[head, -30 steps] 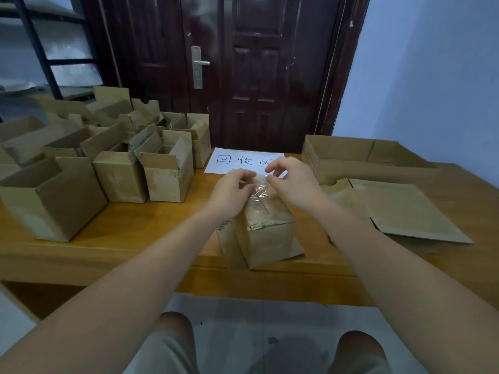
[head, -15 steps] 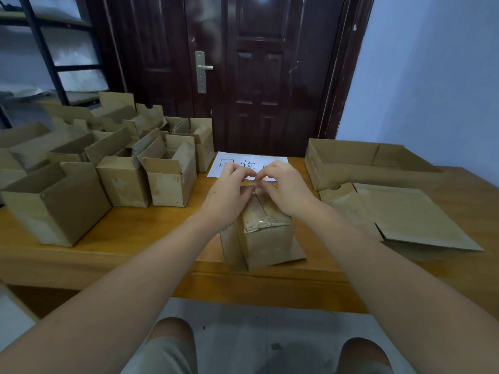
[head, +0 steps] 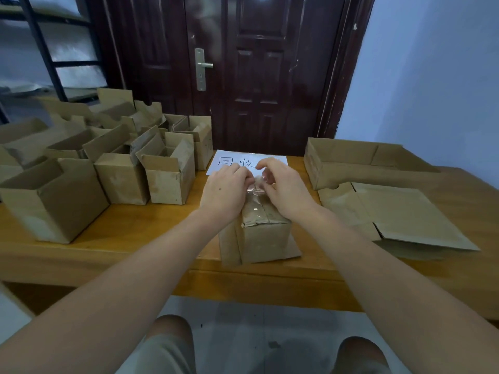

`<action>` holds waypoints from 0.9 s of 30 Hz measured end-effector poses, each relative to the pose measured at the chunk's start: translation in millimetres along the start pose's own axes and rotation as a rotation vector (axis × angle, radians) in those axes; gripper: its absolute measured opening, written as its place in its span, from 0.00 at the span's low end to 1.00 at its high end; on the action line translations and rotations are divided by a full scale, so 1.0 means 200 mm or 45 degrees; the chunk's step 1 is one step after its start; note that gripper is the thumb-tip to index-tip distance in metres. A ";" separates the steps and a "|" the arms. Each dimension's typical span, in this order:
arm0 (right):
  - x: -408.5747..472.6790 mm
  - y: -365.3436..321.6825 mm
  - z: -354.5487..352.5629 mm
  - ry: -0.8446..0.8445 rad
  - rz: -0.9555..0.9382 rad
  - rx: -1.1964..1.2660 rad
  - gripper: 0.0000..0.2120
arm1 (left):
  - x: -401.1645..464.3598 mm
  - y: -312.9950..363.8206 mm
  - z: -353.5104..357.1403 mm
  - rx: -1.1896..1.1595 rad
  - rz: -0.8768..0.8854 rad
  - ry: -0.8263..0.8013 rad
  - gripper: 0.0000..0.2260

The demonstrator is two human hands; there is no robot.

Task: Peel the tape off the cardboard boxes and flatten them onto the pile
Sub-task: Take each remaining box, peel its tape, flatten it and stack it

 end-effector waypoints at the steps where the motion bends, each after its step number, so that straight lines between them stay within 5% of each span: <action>1: 0.00 -0.01 0.00 0.000 -0.003 -0.065 0.11 | 0.00 0.00 0.00 0.011 0.007 -0.011 0.13; 5: 0.00 0.03 0.00 0.039 0.086 -0.083 0.03 | 0.00 0.01 -0.02 0.031 0.027 -0.063 0.16; 14: 0.00 0.04 0.00 -0.070 0.094 -0.214 0.16 | 0.00 0.05 -0.03 0.282 0.061 -0.136 0.19; 17: 0.00 0.00 0.00 -0.075 0.038 -0.248 0.11 | -0.01 0.07 -0.03 0.336 0.108 -0.184 0.19; 27: -0.02 -0.01 -0.02 -0.078 0.135 -0.203 0.07 | -0.01 0.06 -0.04 0.072 -0.039 -0.261 0.12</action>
Point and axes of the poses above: each hand's wrist, its own x-axis towards the middle knuckle, its own z-axis out of the palm, y = z × x, the point moved 9 cm from there along x, towards the middle knuckle, and after that the axes turned 5 degrees about z, right-handed, at the moved point
